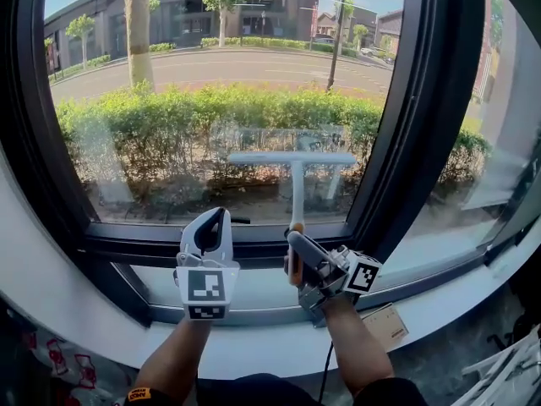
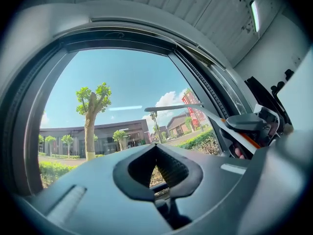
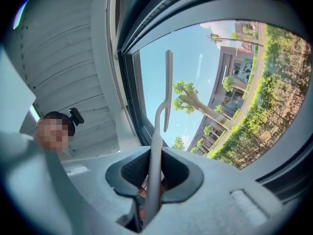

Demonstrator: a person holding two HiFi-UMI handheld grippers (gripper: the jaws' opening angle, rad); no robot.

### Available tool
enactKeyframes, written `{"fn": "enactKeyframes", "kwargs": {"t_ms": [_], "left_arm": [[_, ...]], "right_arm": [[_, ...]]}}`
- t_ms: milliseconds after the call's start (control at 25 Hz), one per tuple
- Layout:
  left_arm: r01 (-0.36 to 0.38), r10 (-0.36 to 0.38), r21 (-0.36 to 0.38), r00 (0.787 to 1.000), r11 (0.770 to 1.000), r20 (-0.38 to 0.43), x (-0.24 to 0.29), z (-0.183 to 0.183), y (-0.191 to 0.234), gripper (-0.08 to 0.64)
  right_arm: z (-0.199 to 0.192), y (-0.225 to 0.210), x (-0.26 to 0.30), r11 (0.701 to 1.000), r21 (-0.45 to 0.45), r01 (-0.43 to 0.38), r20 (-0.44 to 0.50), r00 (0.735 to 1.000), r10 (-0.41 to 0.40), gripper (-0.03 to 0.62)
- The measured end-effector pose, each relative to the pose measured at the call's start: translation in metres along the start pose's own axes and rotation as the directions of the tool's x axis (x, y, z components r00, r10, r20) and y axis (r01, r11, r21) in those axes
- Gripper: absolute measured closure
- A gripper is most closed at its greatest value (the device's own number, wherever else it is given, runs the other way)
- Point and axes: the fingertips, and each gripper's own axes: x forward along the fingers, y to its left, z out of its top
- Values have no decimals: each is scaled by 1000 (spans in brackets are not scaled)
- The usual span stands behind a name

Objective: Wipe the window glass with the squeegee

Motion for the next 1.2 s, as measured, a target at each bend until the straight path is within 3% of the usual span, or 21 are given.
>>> {"fn": "enactKeyframes", "kwargs": {"t_ms": [160,360,720,1000,1200], "left_arm": [[-54,54,10,999,998,-2,-23,-2,51,549],[-137,137,18,990,990,-26,-65,-10,122,549],[-318,319,35,947,947,-33,-143,-21,262,549],[-313,314,39,948,949,-44,-179,-46,317,549],[-297,297,20,954,955,-44,-181,-48,325,549]], "right_arm": [[-34,7,50,999,-45,-7,-45,999,5,543],[-85,26,131,999,-7,-46,-66,997,46,543],[-162,21,258,1000,24,-20,-112,993,23,543],[-215,11,319,1000,0,16,-111,994,-16,543],[-217,3,345,999,3,42,-118,992,-41,543]]}}
